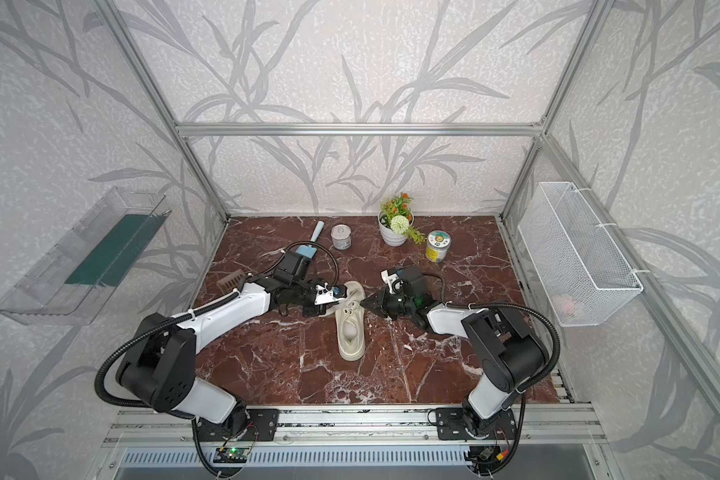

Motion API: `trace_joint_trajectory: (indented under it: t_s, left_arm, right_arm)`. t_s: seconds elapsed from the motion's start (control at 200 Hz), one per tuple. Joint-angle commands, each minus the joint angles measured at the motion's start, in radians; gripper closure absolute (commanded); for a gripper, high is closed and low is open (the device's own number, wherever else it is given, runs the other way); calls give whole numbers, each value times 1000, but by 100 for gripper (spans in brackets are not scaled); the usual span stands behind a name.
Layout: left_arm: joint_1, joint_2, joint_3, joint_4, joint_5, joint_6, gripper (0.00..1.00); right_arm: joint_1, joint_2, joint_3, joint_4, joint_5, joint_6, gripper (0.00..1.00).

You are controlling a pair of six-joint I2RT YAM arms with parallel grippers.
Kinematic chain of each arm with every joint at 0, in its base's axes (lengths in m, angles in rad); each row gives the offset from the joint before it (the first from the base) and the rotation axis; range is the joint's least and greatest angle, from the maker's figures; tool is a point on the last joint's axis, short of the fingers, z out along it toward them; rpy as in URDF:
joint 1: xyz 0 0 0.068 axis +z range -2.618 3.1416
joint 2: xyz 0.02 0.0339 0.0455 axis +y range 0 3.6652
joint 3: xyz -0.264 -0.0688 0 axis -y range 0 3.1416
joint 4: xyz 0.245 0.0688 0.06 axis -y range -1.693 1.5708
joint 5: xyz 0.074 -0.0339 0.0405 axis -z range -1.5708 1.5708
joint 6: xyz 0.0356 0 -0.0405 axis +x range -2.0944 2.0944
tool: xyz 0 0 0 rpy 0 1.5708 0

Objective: Tie the shoes

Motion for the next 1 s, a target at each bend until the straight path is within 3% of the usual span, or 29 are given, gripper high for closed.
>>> trace_joint_trajectory:
  t_s: [0.0,0.995]
  left_arm:
    - [-5,-19,5,-8,20,29,100]
    - [-9,-12,-12,-5,17,20,100]
  right_arm:
    - [-1,37,-20,106,-5,33,91]
    - [11,142,-23,194,-34,75,94]
